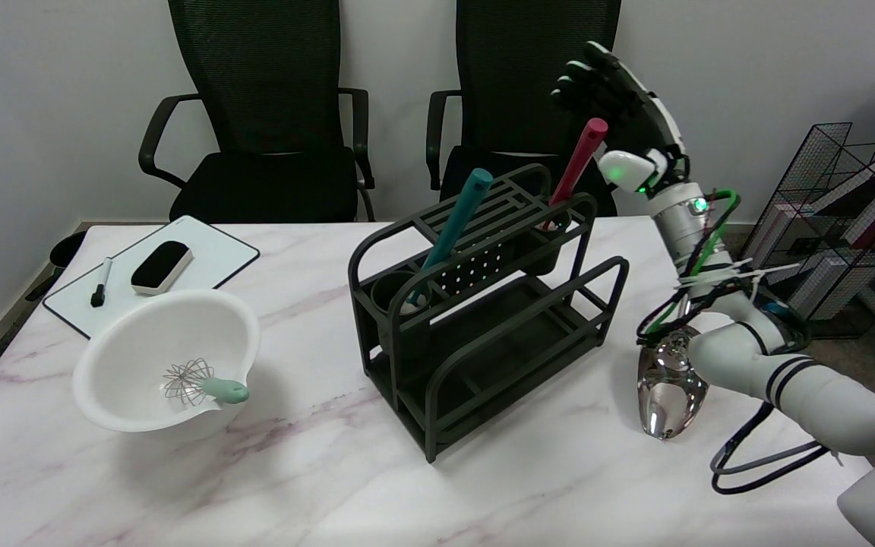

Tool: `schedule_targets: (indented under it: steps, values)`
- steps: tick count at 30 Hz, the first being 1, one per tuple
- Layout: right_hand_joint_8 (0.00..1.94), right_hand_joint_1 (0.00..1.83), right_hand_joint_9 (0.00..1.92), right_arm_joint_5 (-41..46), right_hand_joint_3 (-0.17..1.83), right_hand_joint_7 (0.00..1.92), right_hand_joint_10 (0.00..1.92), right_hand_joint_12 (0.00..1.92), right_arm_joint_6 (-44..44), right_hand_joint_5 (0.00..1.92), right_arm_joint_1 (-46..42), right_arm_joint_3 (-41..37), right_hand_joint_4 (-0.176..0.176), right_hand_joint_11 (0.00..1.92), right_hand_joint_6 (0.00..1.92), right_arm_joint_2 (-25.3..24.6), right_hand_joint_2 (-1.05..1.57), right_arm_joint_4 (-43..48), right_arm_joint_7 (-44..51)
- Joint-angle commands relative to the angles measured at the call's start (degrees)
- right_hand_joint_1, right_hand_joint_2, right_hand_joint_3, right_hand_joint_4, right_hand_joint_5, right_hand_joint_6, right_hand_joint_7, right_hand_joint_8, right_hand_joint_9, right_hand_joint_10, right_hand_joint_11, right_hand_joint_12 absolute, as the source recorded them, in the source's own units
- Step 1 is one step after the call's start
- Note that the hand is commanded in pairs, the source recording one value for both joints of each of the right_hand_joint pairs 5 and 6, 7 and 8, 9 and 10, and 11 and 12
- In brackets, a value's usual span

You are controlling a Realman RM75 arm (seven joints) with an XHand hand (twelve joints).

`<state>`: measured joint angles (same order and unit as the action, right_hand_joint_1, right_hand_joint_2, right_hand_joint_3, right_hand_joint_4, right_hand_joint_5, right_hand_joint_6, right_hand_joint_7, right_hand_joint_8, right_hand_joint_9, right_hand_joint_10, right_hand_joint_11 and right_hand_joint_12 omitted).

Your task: Pick up the pink sponge bottle brush.

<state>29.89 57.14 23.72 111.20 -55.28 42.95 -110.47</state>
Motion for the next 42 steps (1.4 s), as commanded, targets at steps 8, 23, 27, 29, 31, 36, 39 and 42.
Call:
schedule_targets:
  steps: [8, 23, 27, 29, 31, 36, 39, 42]
  values:
    - [0.58, 1.23, 0.55, -0.59, 0.85, 0.58, 0.55, 0.57, -6.67, 0.38, 0.70, 4.74, 0.000, 0.57, 0.38, -2.39, -0.20, 6.89, 5.28]
    - [1.61, 1.17, 1.35, -0.03, 0.86, 1.61, 1.35, 1.01, -7.39, 1.68, -0.58, 4.26, 0.000, 1.01, 1.68, -2.51, 0.65, 7.13, 5.28]
    - [1.85, 1.09, 1.55, 0.05, 0.82, 1.85, 1.55, 1.03, -7.39, 1.92, -0.53, 4.18, 0.000, 1.03, 1.92, -2.83, 0.83, 7.13, 5.28]
    - [1.90, 1.08, 1.60, 0.05, 0.81, 1.90, 1.60, 1.11, -7.39, 1.92, -0.29, 4.10, 0.000, 1.11, 1.92, -2.99, 0.83, 7.13, 5.28]
    - [1.92, 1.08, 1.63, 0.05, 0.82, 1.92, 1.63, 1.18, -7.39, 1.92, -0.13, 3.73, 0.000, 1.18, 1.92, -3.15, 0.82, 7.12, 5.28]
    - [1.92, 1.09, 1.69, 0.05, 0.81, 1.92, 1.69, 1.29, -7.39, 1.92, 0.23, 2.86, 0.000, 1.29, 1.92, -3.71, 0.79, 7.17, 5.28]
    - [1.92, 1.10, 1.74, 0.05, 0.81, 1.92, 1.74, 1.37, -7.31, 1.92, 0.30, 2.34, 0.000, 1.37, 1.92, -4.03, 0.76, 7.29, 5.28]
    - [1.92, 1.10, 1.78, 0.05, 0.82, 1.92, 1.78, 1.48, -7.18, 1.92, 0.46, 2.18, 0.000, 1.48, 1.92, -4.07, 0.73, 7.29, 5.28]
